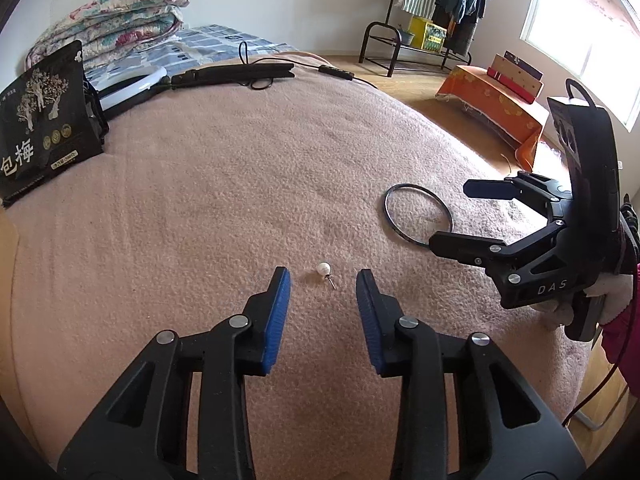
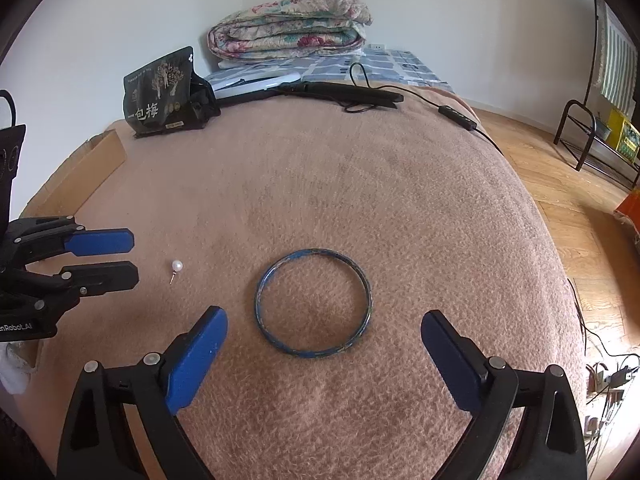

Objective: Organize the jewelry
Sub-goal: 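Grasp the pearl earring with the left gripper while the right gripper grasps the blue bangle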

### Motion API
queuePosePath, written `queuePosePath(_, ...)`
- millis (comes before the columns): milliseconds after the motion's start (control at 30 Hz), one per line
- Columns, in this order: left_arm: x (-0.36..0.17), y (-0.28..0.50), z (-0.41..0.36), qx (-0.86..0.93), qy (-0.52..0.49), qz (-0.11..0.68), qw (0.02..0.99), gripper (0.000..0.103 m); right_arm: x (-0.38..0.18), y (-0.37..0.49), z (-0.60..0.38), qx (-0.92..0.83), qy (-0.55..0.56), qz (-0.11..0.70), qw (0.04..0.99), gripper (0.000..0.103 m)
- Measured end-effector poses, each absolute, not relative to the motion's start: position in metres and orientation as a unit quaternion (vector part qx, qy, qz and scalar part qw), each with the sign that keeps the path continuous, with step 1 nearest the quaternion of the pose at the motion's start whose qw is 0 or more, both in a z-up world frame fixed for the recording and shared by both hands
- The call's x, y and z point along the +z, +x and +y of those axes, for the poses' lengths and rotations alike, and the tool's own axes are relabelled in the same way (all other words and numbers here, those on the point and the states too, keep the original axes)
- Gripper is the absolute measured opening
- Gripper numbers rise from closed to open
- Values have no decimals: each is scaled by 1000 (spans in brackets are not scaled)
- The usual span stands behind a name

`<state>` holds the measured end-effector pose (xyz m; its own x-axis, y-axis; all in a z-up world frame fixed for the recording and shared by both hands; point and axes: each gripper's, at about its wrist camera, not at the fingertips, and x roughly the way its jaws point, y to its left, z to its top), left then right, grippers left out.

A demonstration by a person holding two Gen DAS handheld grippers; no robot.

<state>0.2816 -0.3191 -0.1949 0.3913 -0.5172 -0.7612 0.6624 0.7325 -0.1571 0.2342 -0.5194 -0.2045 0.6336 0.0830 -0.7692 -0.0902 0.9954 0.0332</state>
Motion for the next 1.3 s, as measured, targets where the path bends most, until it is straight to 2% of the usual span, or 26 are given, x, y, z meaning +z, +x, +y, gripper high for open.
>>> queuePosePath(200,-202,289,-328,-356,88,426,827,33,-210,244,-519,52,-4,434,900,95)
queuePosePath(267,-205,289,-332,-356,92,430,825,26,-212,247,-518,55,-4,437,898,94)
queuePosePath(500,-212,292,-336,-353,93,436,823,25,-215,257,-513,58,-12,446,893,91)
queuePosePath(533,-213,292,-337,-352,93,436,823,22,-216,257,-512,58,-14,447,892,90)
queuePosePath(800,-215,293,-338,-350,100,435,824,13,-218,259,-509,55,-23,451,890,74)
queuePosePath(900,-216,294,-338,-350,102,434,824,8,-218,260,-508,53,-22,452,890,73)
queuePosePath(1300,-207,288,-331,-347,101,421,832,7,-207,250,-508,60,-8,441,896,73)
